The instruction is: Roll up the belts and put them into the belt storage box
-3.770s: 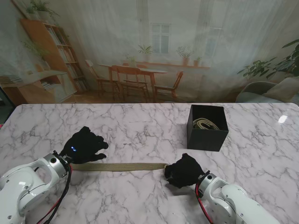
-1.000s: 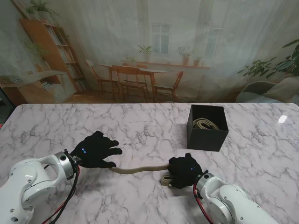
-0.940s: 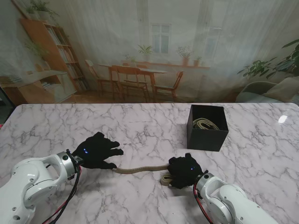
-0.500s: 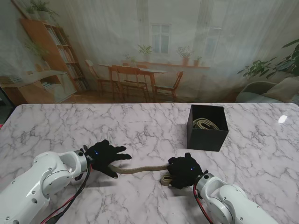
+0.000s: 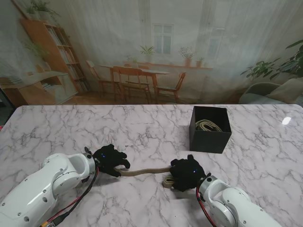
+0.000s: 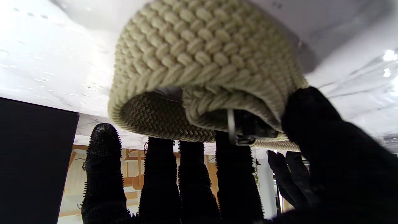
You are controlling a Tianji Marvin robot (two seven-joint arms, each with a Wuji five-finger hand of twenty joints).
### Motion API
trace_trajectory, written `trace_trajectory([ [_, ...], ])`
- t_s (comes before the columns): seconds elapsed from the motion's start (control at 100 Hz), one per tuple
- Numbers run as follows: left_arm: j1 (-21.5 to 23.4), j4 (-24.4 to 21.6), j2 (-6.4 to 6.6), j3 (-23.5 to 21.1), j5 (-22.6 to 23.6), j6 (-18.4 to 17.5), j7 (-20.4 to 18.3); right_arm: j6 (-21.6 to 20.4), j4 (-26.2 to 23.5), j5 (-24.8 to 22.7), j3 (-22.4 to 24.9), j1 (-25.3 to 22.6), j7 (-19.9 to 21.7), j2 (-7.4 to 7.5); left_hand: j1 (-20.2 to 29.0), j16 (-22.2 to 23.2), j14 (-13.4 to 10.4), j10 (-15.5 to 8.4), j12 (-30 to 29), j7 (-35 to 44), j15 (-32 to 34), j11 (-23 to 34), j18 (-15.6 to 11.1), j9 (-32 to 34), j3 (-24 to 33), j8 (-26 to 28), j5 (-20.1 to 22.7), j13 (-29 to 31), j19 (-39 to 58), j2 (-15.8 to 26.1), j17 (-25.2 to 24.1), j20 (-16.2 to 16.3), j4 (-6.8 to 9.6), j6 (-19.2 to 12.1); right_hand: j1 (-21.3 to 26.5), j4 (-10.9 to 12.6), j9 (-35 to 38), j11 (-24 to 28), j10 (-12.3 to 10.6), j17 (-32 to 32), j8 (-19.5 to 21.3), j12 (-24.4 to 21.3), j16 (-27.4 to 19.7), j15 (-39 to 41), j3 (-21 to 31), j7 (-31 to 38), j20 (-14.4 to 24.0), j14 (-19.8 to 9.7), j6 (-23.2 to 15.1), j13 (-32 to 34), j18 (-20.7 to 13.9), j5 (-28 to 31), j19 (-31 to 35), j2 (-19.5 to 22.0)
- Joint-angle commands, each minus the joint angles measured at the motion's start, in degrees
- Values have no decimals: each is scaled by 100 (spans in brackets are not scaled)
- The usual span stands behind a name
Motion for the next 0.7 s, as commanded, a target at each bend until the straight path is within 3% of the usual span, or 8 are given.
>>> trace_trajectory([
  [0.0, -22, 54, -12, 45, 20, 39, -94, 12, 71, -29, -15, -41, 17, 12, 438, 137, 2, -48, 224, 507, 192, 209, -45, 259, 110, 630, 286, 218, 251, -117, 61, 144, 3, -184, 533, 45, -183, 82, -80, -87, 222, 34, -57, -27, 173, 677, -37, -77, -598, -142, 44, 29, 7, 289],
  [0.05, -22, 57, -5, 54, 88, 46, -102, 15, 77, -33, -19, -41, 10, 12, 724, 265, -42, -157, 495, 1004, 308, 439, -50, 769, 34, 827, 696, 419, 407, -224, 164, 164, 24, -193, 532, 42, -185, 83, -81, -89, 222, 34, -57, -27, 169, 676, -37, -81, -600, -145, 44, 26, 8, 290],
  [0.12, -9, 79, -2, 51, 178, 53, -69, 25, 85, -35, -23, -41, -7, 11, 945, 618, -102, -314, 1004, 1590, 661, 930, -89, 1248, 77, 865, 903, 753, 739, -212, 339, 261, 20, -159, 529, 41, -184, 85, -73, -97, 226, 35, -58, -30, 167, 682, -37, -78, -605, -157, 42, 25, 5, 290],
  [0.17, 21, 71, -5, 28, 165, 89, -64, 34, 88, -35, -24, -43, -13, 10, 1159, 1018, -33, -412, 2291, 1987, 1006, 901, -62, 1867, 168, 766, 979, 1098, 1010, -200, 514, 327, 31, -101, 532, 42, -193, 84, -77, -105, 227, 35, -58, -30, 170, 682, -36, -78, -610, -164, 33, 23, 4, 296],
  [0.25, 91, 68, -11, -44, 202, 107, 19, 46, 89, -42, -24, -46, -22, 10, 1313, 1538, -99, -499, 3178, 2305, 1555, 759, -70, 2575, 314, 676, 1065, 1462, 1434, -281, 785, 468, 44, -63, 524, 43, -213, 81, -60, -126, 228, 34, -61, -36, 168, 687, -38, -77, -608, -191, 29, 25, -4, 304],
  [0.37, 216, 28, -11, -214, 279, 111, 22, 76, 105, -36, -38, -44, -58, 6, 1363, 1882, -96, -539, 3521, 2462, 1926, 842, -95, 2910, 456, 604, 1110, 1659, 1675, -361, 942, 541, 65, -2, 513, 48, -327, 59, -23, -186, 238, 29, -75, -66, 178, 704, -48, -76, -600, -290, 24, 3, -35, 315],
  [0.57, 493, -80, 0, -593, 525, 85, -59, 108, 198, -100, -89, -10, -291, 3, 1360, 1968, -86, -491, 3595, 2523, 1984, 867, -100, 2944, 522, 589, 1148, 1679, 1696, -405, 965, 539, 79, 36, 463, 49, -682, -40, 264, -465, 219, -10, -158, -174, 234, 726, -103, -37, -624, -664, -168, 60, -166, 298],
  [0.69, 700, -181, 2, -846, 656, -4, -31, 150, 220, -79, -108, 3, -332, -6, 1351, 1984, -85, -510, 3608, 2535, 1966, 852, -100, 2940, 545, 582, 1139, 1665, 1679, -402, 945, 529, 74, 33, 478, 39, -735, -113, 481, -522, 205, -55, -264, -253, 284, 744, -165, 223, -589, -670, -135, 89, -255, 275],
])
